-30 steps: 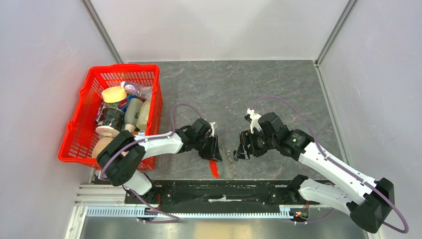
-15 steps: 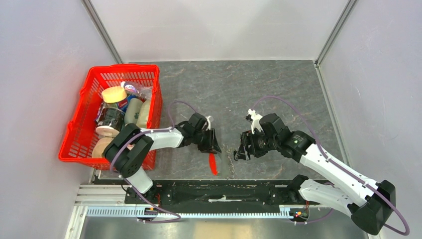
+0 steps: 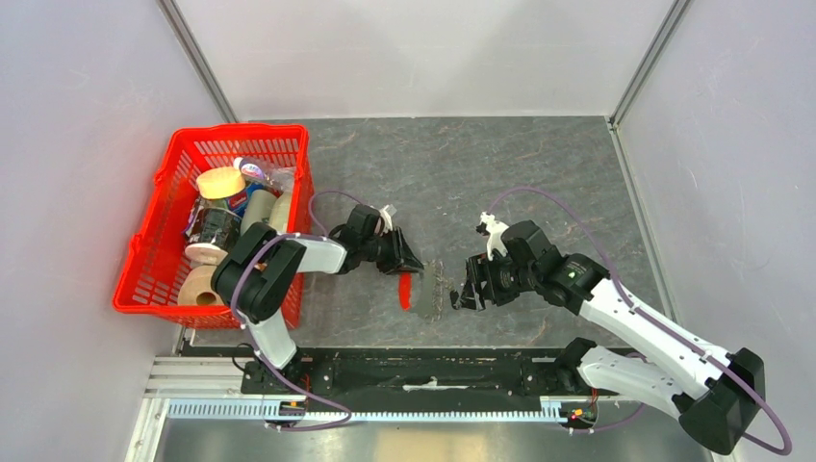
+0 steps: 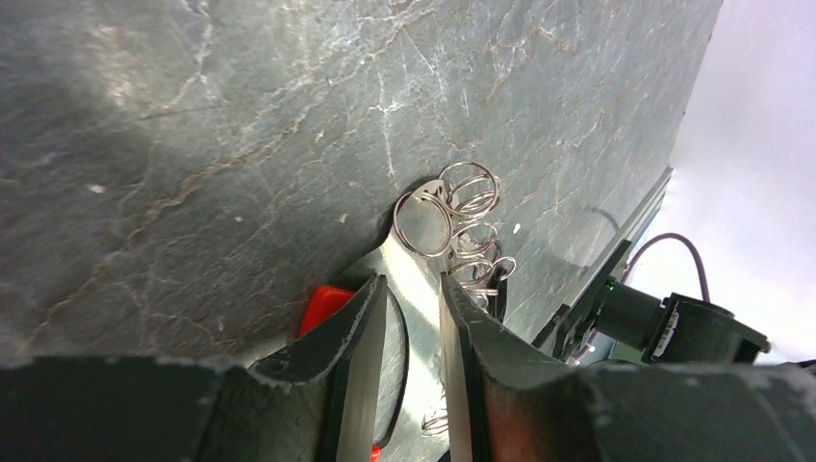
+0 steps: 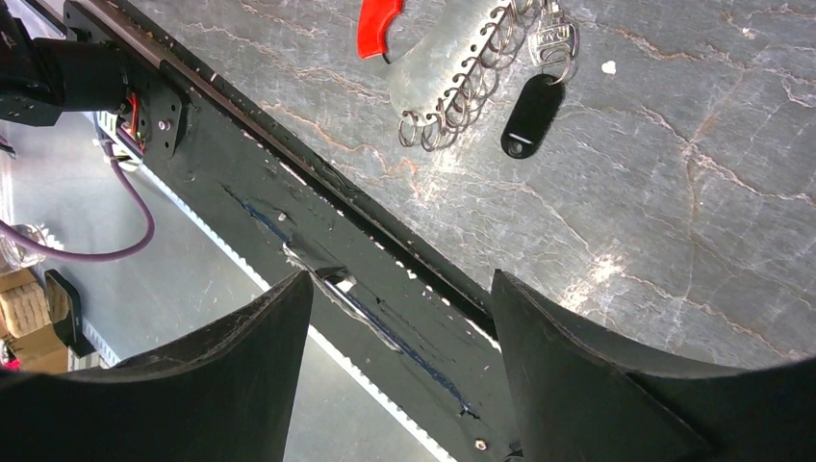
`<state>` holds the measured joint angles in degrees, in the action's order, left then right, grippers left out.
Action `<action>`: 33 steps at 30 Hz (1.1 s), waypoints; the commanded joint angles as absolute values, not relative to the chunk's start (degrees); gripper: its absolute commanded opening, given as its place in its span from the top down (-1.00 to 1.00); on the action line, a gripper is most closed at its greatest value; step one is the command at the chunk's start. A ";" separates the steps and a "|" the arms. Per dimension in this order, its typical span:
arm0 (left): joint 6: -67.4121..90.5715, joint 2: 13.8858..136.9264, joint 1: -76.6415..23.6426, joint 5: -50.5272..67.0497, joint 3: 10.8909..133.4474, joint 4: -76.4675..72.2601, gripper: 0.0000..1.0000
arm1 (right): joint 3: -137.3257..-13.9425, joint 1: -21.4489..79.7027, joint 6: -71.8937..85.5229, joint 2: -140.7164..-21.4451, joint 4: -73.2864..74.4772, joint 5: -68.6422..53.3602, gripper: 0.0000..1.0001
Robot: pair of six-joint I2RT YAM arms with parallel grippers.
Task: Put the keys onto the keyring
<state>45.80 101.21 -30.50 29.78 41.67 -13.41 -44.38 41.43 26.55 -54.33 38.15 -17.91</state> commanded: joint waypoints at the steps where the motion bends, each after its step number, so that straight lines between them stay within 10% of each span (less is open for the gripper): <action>1: 44.76 102.98 -27.94 22.35 37.80 -10.38 0.29 | -44.09 42.54 27.05 -56.05 36.28 -17.63 -0.52; 33: 48.78 79.63 -27.07 30.18 32.10 -5.71 0.12 | -37.57 54.31 49.46 -77.32 8.02 -7.58 -0.19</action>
